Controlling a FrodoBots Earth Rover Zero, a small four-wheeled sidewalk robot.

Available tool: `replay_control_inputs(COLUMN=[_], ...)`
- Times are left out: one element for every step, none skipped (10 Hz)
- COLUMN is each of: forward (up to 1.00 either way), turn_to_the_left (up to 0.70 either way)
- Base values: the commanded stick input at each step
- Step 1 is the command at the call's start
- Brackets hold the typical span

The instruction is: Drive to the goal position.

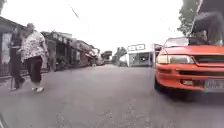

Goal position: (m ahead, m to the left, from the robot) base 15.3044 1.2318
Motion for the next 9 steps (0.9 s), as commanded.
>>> replay_control_inputs(forward=[0.7, 0.7, 0.7, 0.7, 0.7, 0.7, 0.7, 0.7, 0.7], turn_to_the_left=[0.0, 0.0, 0.0, 0.0, 0.0, 0.0, 0.0, 0.0, 0.0])
